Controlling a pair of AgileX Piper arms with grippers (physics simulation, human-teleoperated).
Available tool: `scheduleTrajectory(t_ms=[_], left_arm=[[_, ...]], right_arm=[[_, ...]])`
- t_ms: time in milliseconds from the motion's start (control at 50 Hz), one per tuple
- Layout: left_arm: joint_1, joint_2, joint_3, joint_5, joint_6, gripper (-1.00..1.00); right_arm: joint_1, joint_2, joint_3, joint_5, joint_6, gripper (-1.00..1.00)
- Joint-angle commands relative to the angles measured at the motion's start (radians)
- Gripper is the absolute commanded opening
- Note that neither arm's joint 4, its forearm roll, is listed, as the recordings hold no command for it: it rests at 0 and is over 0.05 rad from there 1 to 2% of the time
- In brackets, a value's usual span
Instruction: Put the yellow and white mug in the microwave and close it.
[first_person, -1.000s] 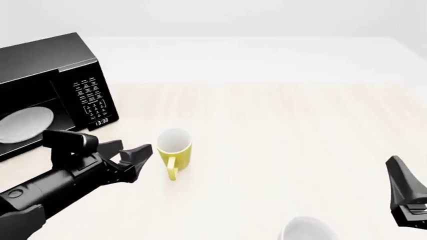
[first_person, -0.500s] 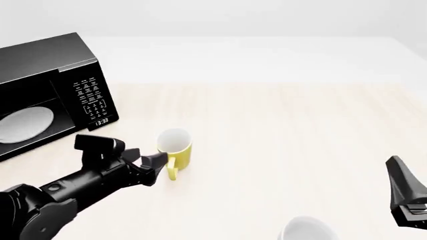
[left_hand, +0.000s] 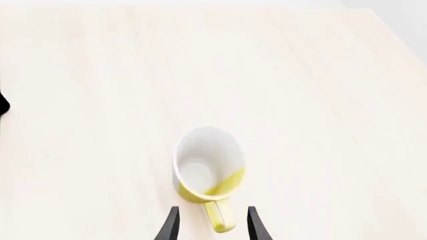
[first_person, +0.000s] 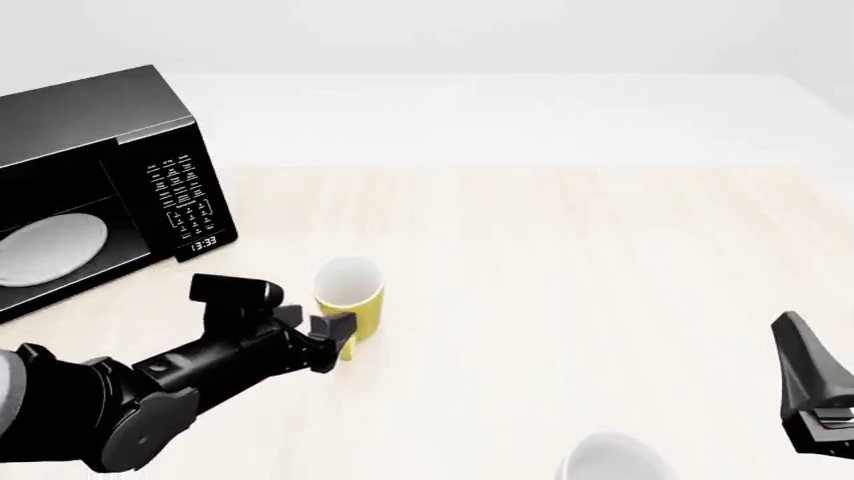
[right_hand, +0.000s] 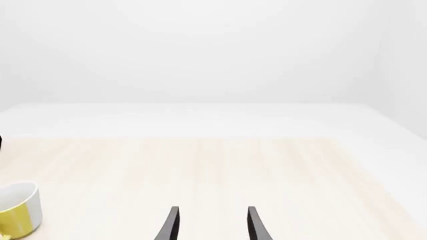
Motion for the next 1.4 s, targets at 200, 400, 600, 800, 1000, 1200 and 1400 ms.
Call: scheduleTrajectory(t_ms=[200,400,600,800,1000,1200,1400], left_arm=[[-0.01,0.103,-0.027,-0.034,-0.036,1.0],[-0.017,0.143,-0.017,-0.046,-0.058,1.0],[-0.041,0.206,-0.024,-0.068,-0.094,1.0],[-0.062,0.26,-0.034,-0.087,-0.127,1.0],[-0.052,0.202,-0.008,-0.09,-0.132,-1.0],[-0.032,0.098,0.035,-0.068,-0.11,-1.0],[0.004,-0.061,0.086,-0.008,-0.078,-1.0]], right_arm=[[0.0,-0.002,0.001,0.0,0.0,1.0],[0.0,-0.001,0.001,0.0,0.0,1.0],[0.0,-0.002,0.001,0.0,0.0,1.0],[0.0,-0.002,0.001,0.0,0.0,1.0],[0.0,-0.002,0.001,0.0,0.0,1.0],[0.0,-0.002,0.001,0.0,0.0,1.0],[0.0,-0.002,0.001,0.0,0.0,1.0]])
